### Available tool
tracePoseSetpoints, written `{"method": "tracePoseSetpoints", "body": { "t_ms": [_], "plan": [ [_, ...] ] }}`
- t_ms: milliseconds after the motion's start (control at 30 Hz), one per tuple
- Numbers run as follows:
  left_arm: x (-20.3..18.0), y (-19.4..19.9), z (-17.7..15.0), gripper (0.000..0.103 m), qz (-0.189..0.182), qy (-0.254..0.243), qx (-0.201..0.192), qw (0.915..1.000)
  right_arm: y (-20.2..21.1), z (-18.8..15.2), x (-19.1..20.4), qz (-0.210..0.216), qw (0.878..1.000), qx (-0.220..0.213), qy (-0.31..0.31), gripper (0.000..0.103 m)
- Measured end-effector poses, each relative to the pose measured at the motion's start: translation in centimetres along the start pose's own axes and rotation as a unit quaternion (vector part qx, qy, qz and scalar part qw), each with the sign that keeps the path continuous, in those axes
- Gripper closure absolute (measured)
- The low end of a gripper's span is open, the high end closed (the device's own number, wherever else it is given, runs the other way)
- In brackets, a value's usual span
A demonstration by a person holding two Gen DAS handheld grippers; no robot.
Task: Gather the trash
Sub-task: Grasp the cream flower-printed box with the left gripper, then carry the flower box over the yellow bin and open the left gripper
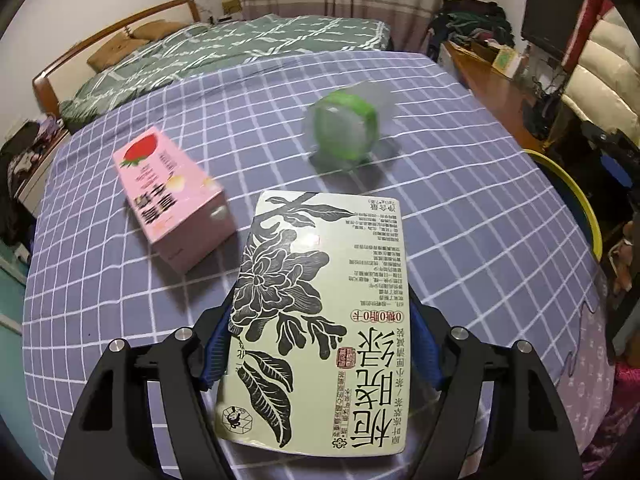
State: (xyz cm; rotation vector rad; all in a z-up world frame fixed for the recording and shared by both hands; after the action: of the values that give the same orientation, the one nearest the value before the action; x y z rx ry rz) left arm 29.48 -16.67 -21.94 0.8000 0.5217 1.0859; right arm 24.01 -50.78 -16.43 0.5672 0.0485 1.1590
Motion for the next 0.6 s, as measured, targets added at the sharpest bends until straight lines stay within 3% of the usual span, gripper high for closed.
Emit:
{"method": "tracePoseSetpoints", "body": {
  "t_ms": [300, 600],
  "plan": [
    [-6.4, 1.9, 4.1, 0.031, -0.039, -0.049, -0.032, 0.9976, 1.5, 0.4, -0.8, 0.002, 1.0, -0.003, 0.008, 0.021],
    [-17.9, 1.2, 8.4, 0.031, -0.097, -0.133, -0.04, 0.9856, 4.8, 0.9, -10.0, -0.056, 0.998, -0.014, -0.034, 0.02]
  ]
}}
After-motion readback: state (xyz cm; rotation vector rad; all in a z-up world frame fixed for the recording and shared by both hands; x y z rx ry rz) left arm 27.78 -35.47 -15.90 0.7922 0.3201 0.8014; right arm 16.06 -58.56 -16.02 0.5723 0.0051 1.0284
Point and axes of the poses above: each gripper's, at about its wrist camera, not at the fingertips, and y roughly against the way its jaws point, x to its left, z to its top, the point moved 9 cm from there along -y, roughly the way its jaws point, and after that the axes turned 4 degrees about -x, right-handed, at the moved point
